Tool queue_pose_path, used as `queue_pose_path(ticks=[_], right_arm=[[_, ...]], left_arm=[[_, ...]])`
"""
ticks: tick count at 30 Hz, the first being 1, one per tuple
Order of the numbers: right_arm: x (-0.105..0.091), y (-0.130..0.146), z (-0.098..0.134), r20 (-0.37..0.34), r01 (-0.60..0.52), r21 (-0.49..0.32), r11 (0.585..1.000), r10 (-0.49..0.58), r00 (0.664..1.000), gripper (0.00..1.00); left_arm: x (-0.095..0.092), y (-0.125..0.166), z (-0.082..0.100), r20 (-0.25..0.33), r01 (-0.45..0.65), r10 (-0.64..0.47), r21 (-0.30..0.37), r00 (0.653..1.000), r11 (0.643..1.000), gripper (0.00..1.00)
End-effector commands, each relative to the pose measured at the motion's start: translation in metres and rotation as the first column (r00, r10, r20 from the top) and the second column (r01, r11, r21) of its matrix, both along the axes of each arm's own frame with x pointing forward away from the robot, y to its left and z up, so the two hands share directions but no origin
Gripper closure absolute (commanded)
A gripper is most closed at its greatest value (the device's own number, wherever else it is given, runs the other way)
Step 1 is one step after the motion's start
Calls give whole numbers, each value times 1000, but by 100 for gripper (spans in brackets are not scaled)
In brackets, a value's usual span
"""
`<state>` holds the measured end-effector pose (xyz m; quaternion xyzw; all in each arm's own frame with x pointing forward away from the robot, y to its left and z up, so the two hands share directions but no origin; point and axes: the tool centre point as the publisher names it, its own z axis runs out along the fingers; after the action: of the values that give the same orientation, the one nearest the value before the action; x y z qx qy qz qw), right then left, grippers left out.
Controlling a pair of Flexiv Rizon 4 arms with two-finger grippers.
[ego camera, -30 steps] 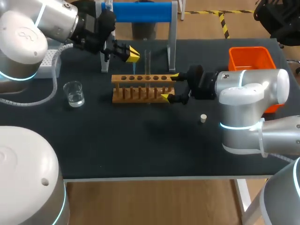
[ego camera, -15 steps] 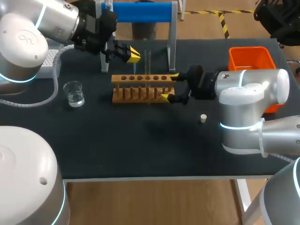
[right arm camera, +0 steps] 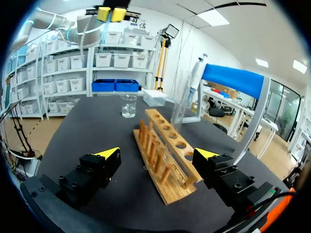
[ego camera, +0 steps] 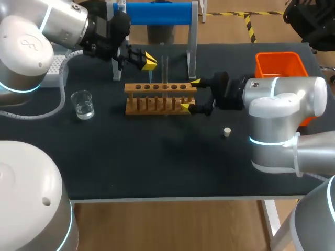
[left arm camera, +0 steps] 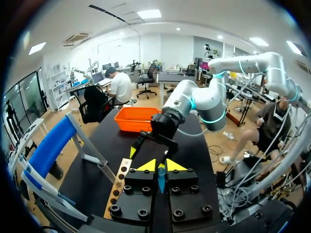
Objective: Invert the test tube, pick up the pipette, mount the tip to pipette, aspirate from beaker and dispense into the tube, eject the tip, return the pipette, and cap with the stopper.
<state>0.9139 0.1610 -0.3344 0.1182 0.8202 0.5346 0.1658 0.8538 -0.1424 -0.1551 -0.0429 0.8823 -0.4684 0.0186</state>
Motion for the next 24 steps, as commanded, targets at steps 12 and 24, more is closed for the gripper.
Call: queue_pose_path(ticks=[12, 24], right_arm=[[-54, -15, 51, 81, -190, 185, 964, 178, 981, 0], [-74, 12, 74, 78, -307, 276, 911, 297, 952, 0]], left_arm=[[-1, 1, 1, -2, 1, -1, 4, 1000, 1000, 100], [-7, -9, -1, 36, 8, -8, -4, 999, 1000, 100]])
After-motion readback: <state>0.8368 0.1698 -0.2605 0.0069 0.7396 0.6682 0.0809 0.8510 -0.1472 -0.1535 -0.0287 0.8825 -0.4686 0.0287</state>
